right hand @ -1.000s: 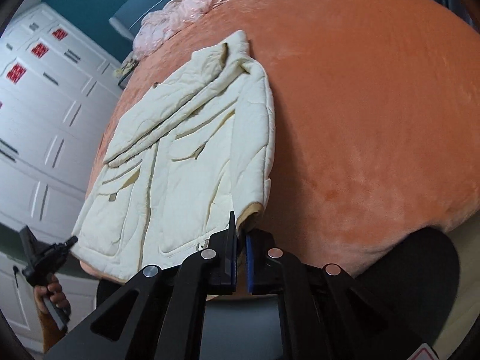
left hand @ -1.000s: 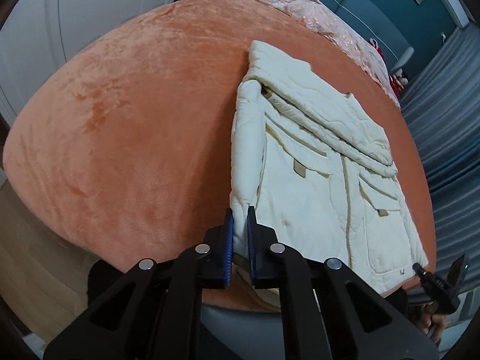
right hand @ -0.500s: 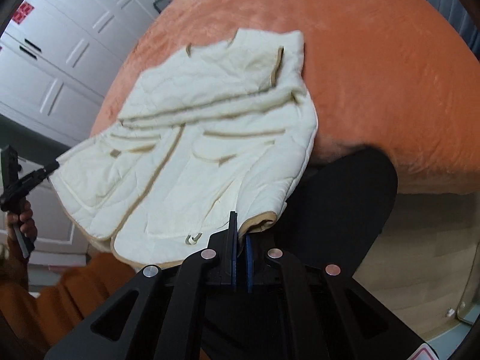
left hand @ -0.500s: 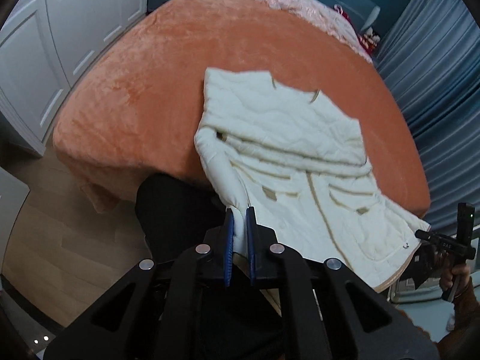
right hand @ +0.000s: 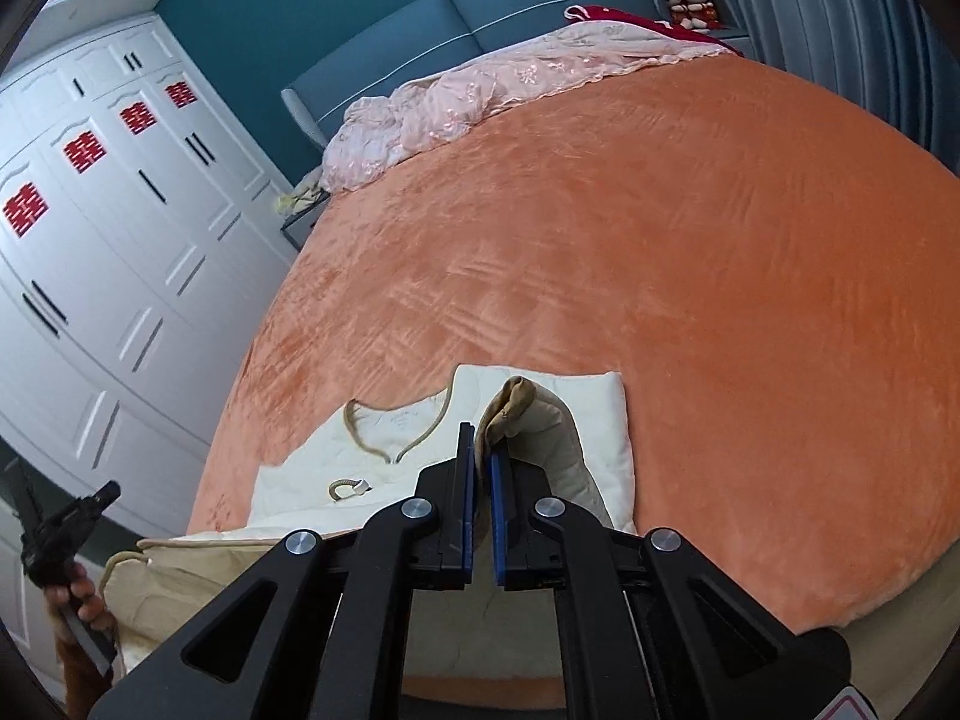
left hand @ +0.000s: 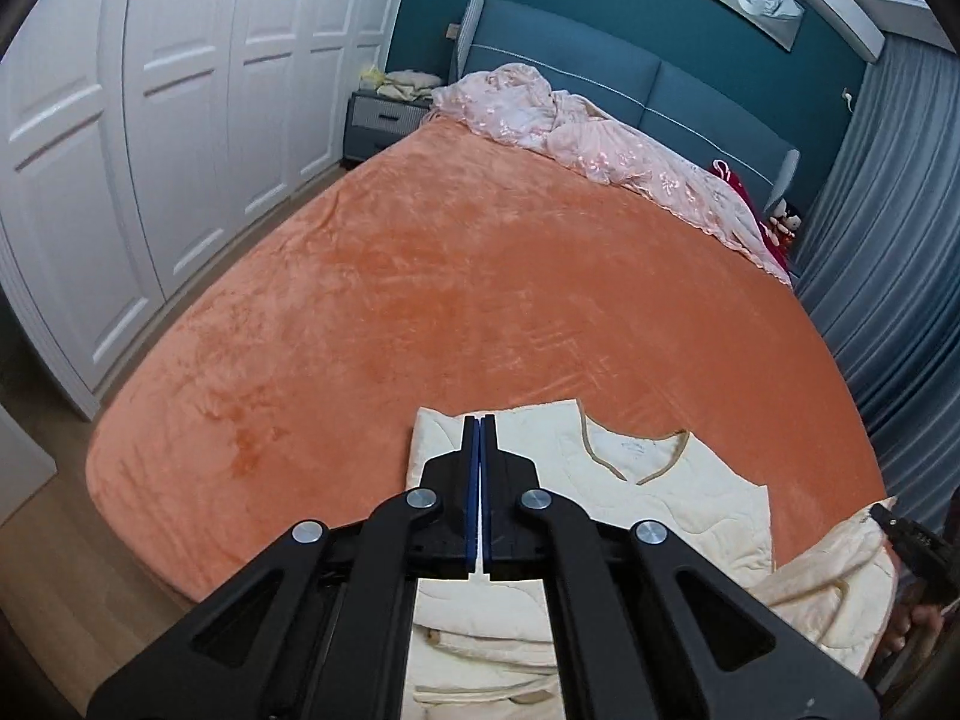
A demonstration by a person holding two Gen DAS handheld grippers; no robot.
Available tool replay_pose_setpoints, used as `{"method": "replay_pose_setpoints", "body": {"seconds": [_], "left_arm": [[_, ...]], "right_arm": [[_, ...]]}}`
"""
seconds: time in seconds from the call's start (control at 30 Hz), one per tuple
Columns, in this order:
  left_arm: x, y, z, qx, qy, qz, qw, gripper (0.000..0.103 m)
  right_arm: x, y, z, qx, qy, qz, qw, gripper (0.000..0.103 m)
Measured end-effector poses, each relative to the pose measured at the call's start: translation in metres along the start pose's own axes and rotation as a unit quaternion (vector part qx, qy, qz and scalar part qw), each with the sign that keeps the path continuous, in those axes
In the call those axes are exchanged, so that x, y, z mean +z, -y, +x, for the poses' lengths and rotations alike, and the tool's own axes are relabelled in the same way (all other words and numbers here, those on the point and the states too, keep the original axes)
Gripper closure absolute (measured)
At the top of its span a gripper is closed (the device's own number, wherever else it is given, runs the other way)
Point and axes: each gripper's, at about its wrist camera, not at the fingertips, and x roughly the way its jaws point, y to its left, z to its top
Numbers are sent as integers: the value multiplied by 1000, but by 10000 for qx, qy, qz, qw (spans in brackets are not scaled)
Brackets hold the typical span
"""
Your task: Fold large clothes
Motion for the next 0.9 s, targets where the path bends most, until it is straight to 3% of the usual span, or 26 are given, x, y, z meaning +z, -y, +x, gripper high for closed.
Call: {"method": "replay_pose_setpoints", "body": {"seconds": [0.13,0.2,0.23,0.27,0.43,0.53,0.6,0.63,0.67,0.8,0.9], "left_arm": [[-1,-1,-38,-268,281,236,9990,100],[-4,-4,-53,-338,331,322,9984,83],[-6,-7,-57,-347,328,340,9983,64],[-9,-10,-57,-359,315,347,9983,53],[-26,-11,-10,-451,-145,507,9976,31],[-41,-10,39,-286,-518,534,9968,30],[-51,-15,62,-414,-743,371,9957,30],[-54,-16,71,-472,-803,301,9952,30],[-56,-17,81,-504,-852,260,9947,30],[-56,-18,122,-481,-1091,109,9928,30],[-52,-23,152,-497,-1290,-154,9903,30]], "right_arm": [[11,2,20,-208,-35,-105,9997,99],[14,10,27,-266,-80,-74,9996,99],[16,14,31,-292,-90,-30,9995,99],[18,18,36,-315,-84,21,9995,99],[25,29,66,-228,-154,70,9996,99],[25,36,63,-35,-73,490,9988,84],[20,40,40,175,364,695,9968,62],[16,42,27,204,606,677,9957,44],[12,42,17,126,772,557,9954,37],[6,37,20,-492,497,-131,9975,37],[3,44,36,-580,299,-145,9978,37]]}}
